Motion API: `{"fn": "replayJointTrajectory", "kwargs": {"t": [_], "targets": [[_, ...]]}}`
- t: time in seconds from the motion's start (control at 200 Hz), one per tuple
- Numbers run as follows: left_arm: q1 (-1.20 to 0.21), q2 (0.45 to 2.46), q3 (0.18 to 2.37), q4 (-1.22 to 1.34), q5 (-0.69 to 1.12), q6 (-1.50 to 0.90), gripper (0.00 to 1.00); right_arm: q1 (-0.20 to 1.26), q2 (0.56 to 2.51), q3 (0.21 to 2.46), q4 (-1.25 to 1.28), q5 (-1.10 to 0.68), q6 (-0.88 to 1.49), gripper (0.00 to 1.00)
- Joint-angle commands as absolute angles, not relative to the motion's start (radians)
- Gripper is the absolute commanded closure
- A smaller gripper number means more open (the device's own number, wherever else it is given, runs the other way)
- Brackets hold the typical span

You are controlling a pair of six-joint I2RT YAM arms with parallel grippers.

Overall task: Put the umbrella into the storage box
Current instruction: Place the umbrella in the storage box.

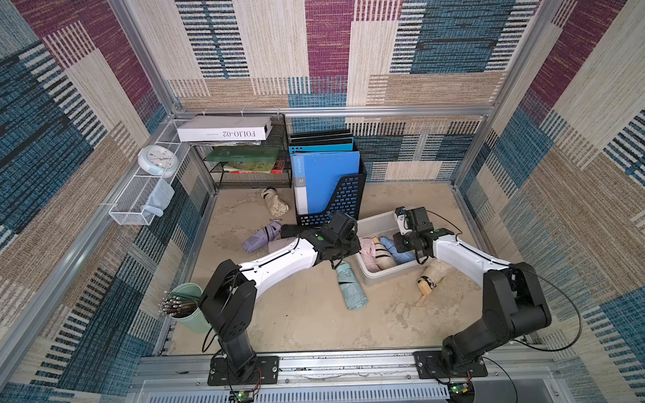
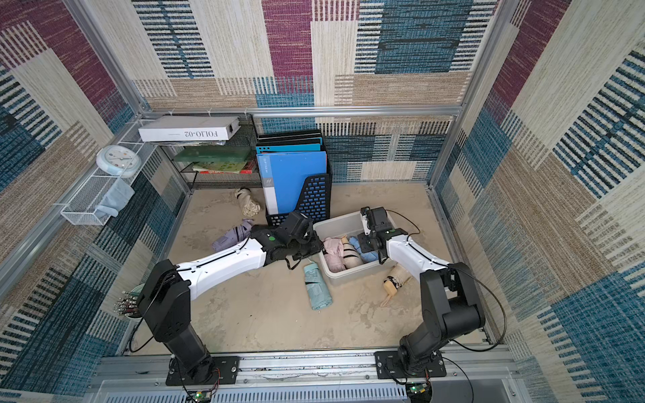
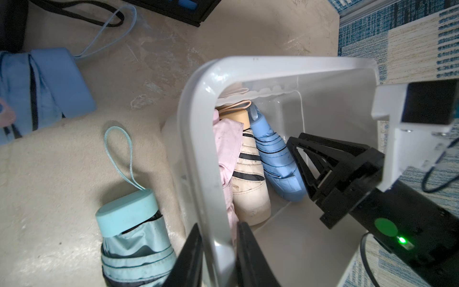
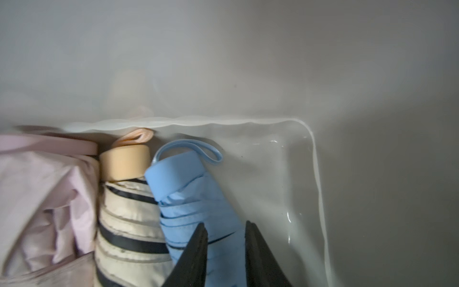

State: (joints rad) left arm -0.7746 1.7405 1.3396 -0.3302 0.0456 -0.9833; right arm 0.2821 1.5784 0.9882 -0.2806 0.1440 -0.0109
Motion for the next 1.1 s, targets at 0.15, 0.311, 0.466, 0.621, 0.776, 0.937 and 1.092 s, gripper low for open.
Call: {"fn": "replayJointTrajectory", "kwargs": {"t": [0.15, 0.311, 0.466, 0.621, 0.776, 0.937, 1.092], "targets": [[-0.775, 1.737, 1.332, -0.329, 0.024, -0.971, 0.74, 0.286, 1.582, 0.978, -0.319, 0.305, -0.076, 0.73], [-0.775, 1.754, 1.339, -0.321, 0.034, -0.986, 0.74, 0.31, 1.582, 0.946, -0.327, 0.207, -0.035, 0.72], [-0.775, 1.756, 1.345, -0.325, 0.029, -0.989, 0.74, 0.314, 1.564, 0.94, -0.306, 0.021, 0.038, 0.72], [-0.775, 1.756, 1.351, -0.329, 0.028, -0.99, 0.73, 0.307, 1.536, 0.959, -0.298, -0.071, 0.09, 0.71], [-0.775, 1.753, 1.359, -0.331, 0.025, -0.979, 0.64, 0.295, 1.505, 0.991, -0.335, 0.04, 0.104, 0.61], [-0.773, 1.71, 1.352, -0.325, -0.002, -0.973, 0.42, 0.295, 1.431, 1.054, -0.384, 0.049, 0.102, 0.52], [-0.773, 1.622, 1.33, -0.323, -0.077, -0.989, 0.28, 0.308, 1.38, 1.151, -0.493, -0.015, 0.162, 0.45]]}}
